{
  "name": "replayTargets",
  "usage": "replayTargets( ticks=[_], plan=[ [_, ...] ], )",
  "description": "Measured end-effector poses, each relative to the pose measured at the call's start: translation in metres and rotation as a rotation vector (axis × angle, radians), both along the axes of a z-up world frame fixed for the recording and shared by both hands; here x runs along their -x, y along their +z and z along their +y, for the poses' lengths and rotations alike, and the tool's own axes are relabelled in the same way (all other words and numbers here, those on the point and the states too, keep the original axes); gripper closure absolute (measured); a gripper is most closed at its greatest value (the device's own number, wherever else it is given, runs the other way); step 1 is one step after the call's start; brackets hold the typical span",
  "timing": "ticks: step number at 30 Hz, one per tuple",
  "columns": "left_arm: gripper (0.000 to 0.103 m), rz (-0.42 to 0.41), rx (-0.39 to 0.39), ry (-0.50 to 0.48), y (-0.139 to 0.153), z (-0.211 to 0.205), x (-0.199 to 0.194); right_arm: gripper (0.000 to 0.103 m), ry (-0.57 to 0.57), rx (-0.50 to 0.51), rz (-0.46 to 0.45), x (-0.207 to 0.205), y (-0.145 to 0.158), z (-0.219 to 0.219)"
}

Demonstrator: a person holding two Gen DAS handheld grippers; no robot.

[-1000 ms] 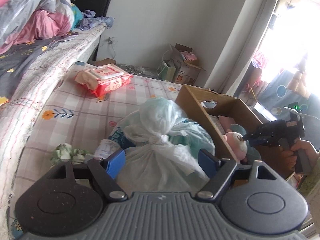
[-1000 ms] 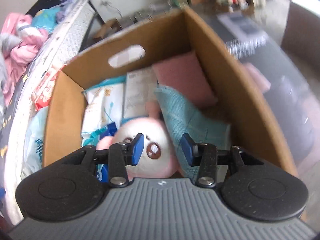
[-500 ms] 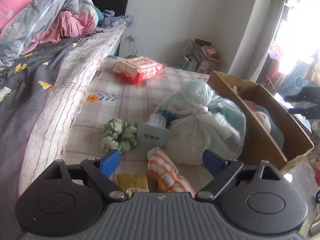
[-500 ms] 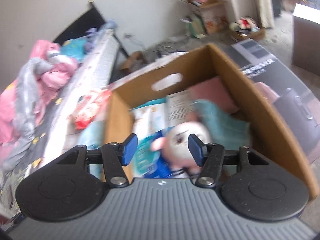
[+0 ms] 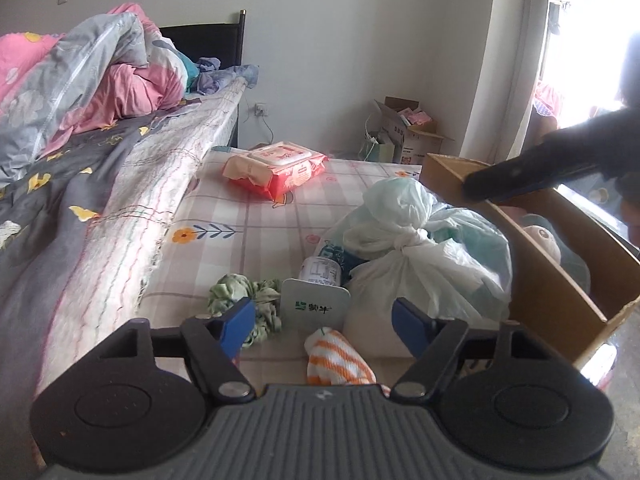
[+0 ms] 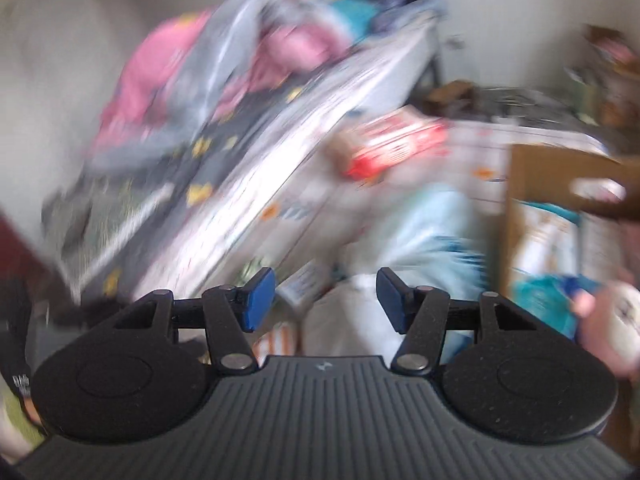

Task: Organize soft objects
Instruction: 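Reach the right tool to the mat and grasp the white yogurt cup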

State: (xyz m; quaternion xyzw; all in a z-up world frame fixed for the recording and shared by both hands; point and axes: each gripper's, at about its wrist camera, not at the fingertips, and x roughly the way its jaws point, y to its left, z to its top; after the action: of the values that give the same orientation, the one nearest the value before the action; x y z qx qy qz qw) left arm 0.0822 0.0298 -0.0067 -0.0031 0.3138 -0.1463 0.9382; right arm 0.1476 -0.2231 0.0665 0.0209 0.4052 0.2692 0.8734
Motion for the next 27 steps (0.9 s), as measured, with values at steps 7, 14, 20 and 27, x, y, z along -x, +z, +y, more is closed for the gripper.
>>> replayTargets(
  ticks=[7, 14, 20, 27],
  plan=[
    [0.052, 0.059, -0.033, -0.024, -0.024, -0.006, -0.033, 0.08, 0.22, 0.195, 0.057, -0.034, -0.037, 0.092],
    [0.053, 0.123, -0.03, -0.033, -0.039, 0.001, -0.052, 0.084, 0.353, 0.356, 0.062, -0.068, -0.078, 0.14],
    [0.053, 0.157, -0.014, -0.044, -0.044, 0.006, -0.06, 0.096, 0.412, 0.386, 0.072, -0.076, -0.088, 0.152],
    [0.047, 0.176, 0.015, -0.054, -0.044, 0.007, -0.07, 0.101, 0.316, 0.248, 0.154, -0.1, -0.078, 0.118]
  ],
)
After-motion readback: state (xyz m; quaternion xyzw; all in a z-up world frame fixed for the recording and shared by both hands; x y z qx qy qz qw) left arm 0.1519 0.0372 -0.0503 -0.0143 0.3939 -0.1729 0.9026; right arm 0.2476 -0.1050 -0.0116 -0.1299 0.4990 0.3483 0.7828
